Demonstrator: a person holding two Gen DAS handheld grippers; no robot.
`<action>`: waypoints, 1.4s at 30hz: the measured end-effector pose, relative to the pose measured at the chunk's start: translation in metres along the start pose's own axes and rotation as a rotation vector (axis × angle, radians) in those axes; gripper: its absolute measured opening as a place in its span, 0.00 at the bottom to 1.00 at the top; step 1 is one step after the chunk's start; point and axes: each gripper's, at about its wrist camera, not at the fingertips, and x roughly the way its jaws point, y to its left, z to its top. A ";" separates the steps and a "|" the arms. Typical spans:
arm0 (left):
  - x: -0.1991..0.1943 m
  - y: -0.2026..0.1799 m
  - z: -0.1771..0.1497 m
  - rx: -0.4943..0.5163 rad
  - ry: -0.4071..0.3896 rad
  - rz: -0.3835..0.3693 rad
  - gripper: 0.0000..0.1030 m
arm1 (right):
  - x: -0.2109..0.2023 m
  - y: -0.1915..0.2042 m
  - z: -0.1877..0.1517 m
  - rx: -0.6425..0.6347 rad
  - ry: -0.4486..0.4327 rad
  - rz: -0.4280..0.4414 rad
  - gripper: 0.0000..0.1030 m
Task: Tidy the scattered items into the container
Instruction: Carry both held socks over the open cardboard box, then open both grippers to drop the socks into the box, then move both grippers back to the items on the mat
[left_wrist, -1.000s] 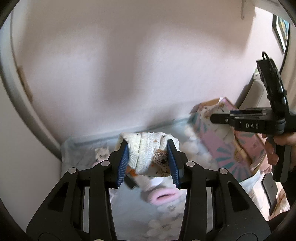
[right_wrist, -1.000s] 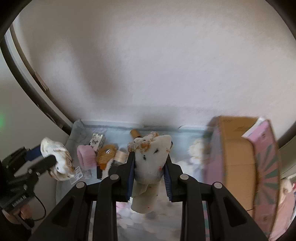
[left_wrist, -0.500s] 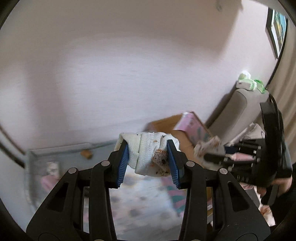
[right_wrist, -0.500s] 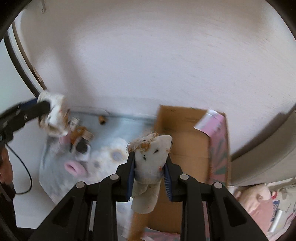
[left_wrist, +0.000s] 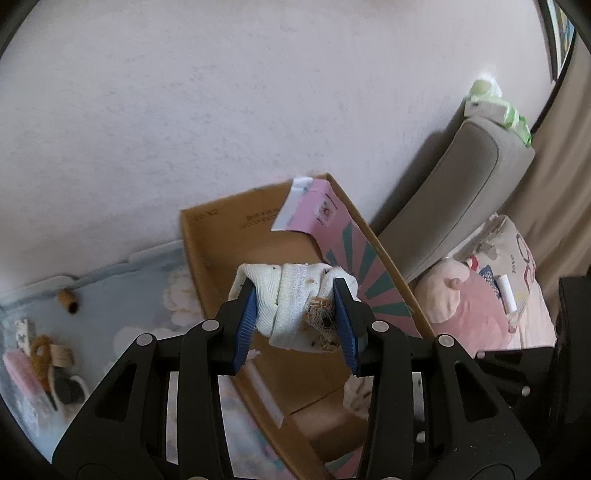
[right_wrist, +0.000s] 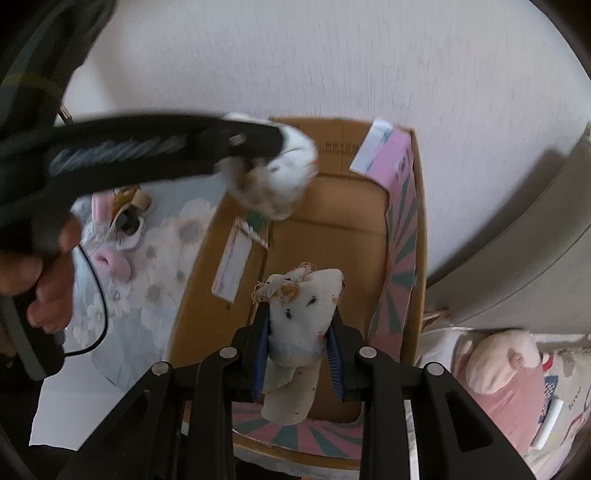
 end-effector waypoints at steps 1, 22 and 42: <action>-0.001 0.002 -0.001 0.003 0.003 0.002 0.35 | 0.003 -0.001 -0.003 0.004 0.006 0.007 0.25; -0.052 0.014 0.010 -0.033 -0.044 0.063 1.00 | -0.029 0.012 0.015 -0.006 -0.043 -0.028 0.64; -0.195 0.111 -0.029 -0.117 -0.204 0.237 1.00 | -0.066 0.070 0.054 -0.089 -0.171 0.051 0.64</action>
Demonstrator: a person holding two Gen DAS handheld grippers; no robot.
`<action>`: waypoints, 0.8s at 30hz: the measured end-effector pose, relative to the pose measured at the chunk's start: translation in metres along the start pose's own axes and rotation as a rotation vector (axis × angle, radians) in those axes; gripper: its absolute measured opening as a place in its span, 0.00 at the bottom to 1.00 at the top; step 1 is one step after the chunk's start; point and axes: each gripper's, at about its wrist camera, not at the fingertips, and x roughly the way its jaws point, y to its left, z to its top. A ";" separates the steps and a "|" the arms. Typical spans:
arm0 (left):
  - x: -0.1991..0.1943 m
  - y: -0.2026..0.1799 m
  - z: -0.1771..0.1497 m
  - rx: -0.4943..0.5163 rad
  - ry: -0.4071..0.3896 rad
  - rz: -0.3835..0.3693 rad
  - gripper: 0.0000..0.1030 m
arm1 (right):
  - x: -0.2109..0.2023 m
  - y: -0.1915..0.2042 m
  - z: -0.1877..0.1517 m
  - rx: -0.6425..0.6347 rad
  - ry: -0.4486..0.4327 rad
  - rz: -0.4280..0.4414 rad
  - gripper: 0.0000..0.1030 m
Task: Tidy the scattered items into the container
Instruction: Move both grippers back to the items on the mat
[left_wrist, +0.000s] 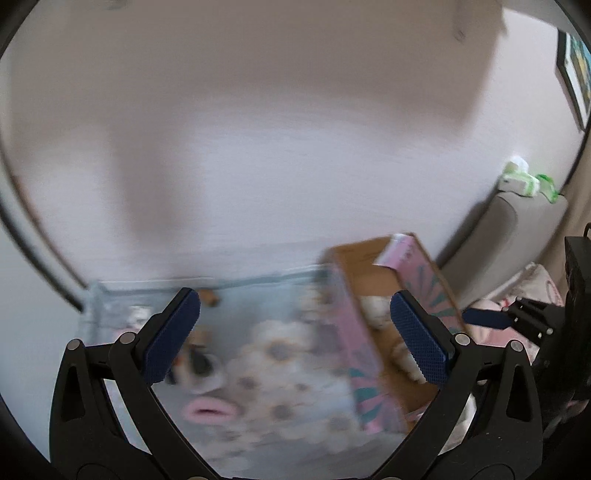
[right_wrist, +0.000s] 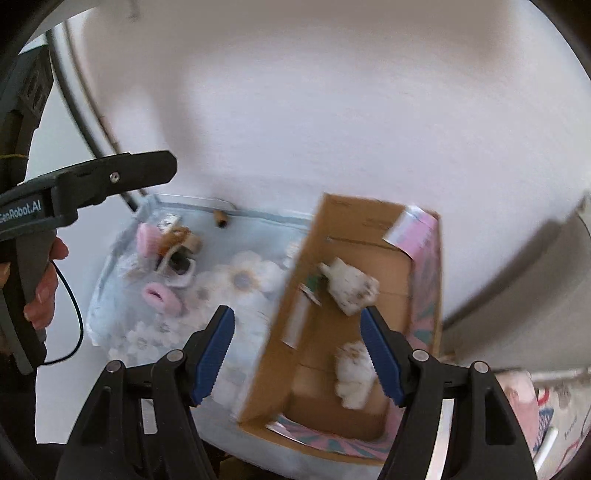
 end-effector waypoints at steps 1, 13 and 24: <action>-0.010 0.019 -0.001 -0.014 -0.009 0.030 1.00 | 0.001 0.009 0.005 -0.018 -0.006 0.014 0.64; -0.031 0.183 -0.063 -0.206 0.064 0.170 1.00 | 0.060 0.111 0.026 -0.131 0.060 0.186 0.64; 0.041 0.214 -0.141 0.013 0.189 0.020 1.00 | 0.121 0.171 0.024 -0.211 0.110 0.271 0.64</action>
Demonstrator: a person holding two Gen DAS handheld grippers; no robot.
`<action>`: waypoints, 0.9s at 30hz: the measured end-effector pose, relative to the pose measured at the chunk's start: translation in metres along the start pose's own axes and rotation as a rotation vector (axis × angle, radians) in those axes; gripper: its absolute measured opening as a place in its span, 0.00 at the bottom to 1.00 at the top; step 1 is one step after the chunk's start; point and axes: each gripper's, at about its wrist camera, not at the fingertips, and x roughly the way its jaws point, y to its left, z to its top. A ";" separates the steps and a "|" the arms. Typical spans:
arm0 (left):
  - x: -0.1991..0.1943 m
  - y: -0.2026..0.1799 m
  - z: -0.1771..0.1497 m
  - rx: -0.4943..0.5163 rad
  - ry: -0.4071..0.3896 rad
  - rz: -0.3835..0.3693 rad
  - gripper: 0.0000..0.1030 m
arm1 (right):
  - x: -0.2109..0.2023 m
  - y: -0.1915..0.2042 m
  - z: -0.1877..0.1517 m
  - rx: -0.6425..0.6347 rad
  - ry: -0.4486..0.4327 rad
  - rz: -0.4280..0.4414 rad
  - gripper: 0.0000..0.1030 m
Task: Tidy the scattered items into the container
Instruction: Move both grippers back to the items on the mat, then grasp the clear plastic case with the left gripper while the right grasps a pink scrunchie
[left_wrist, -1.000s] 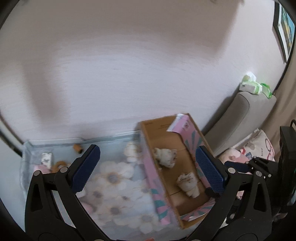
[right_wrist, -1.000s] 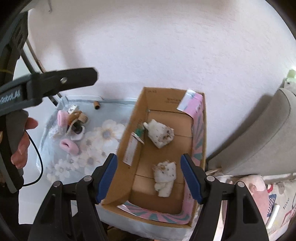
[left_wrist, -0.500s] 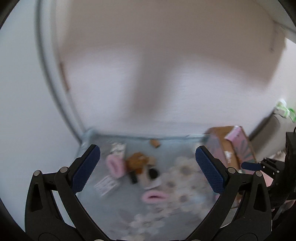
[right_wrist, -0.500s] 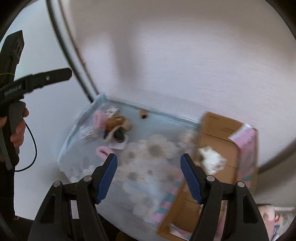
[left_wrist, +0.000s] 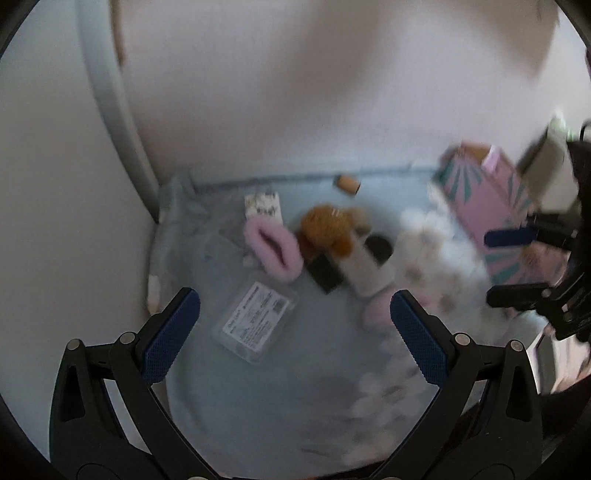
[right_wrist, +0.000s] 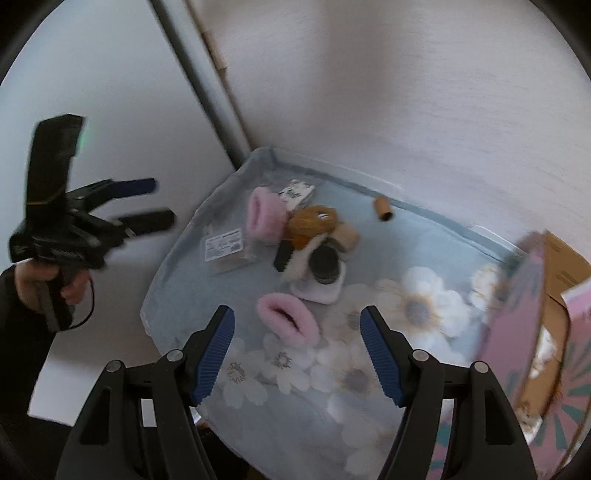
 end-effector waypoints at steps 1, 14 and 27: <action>0.011 0.000 -0.002 0.018 0.007 0.001 1.00 | 0.010 0.003 -0.001 -0.021 0.011 0.002 0.64; 0.094 0.021 -0.032 0.115 0.089 -0.024 0.99 | 0.108 0.010 -0.025 -0.111 0.115 -0.022 0.64; 0.108 0.024 -0.041 0.145 0.091 -0.025 0.57 | 0.124 0.025 -0.022 -0.187 0.094 -0.104 0.40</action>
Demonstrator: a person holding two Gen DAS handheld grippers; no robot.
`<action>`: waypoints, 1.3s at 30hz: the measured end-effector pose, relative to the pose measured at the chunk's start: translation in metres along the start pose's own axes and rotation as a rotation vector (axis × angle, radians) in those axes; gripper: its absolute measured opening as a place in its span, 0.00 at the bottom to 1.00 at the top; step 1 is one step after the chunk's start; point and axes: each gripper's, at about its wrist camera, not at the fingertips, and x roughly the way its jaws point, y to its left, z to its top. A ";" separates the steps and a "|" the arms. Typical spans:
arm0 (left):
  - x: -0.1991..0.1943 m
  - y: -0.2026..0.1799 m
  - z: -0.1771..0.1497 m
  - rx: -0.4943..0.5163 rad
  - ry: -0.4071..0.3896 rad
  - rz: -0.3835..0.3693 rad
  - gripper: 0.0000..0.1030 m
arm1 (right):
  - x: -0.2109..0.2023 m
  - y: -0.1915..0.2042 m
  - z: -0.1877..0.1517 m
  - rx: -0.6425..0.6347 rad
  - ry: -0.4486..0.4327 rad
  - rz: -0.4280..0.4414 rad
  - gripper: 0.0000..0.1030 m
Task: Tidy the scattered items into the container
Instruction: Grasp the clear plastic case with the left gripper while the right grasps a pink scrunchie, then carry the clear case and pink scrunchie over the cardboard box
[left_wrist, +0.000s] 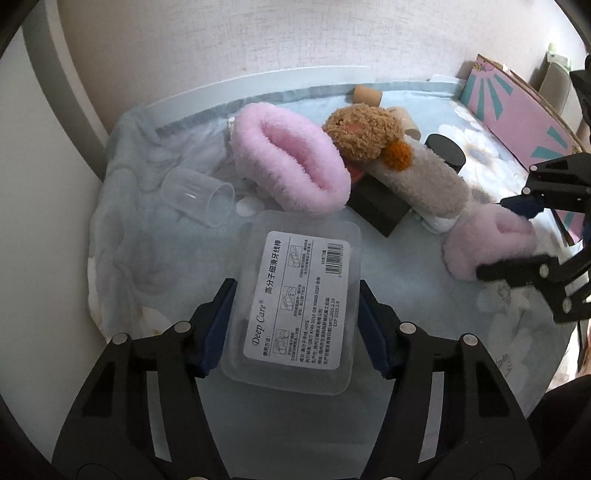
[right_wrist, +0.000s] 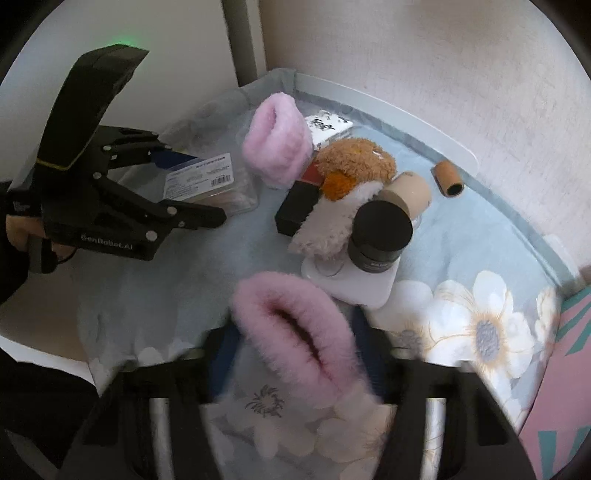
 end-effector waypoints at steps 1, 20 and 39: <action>0.000 0.000 0.000 -0.001 0.001 -0.002 0.57 | -0.001 0.001 0.000 -0.003 -0.002 -0.001 0.37; -0.104 -0.023 0.025 -0.155 -0.141 0.030 0.55 | -0.080 0.001 0.009 0.081 -0.086 0.058 0.27; -0.166 -0.160 0.150 -0.051 -0.317 -0.046 0.53 | -0.219 -0.099 -0.019 0.160 -0.166 -0.059 0.27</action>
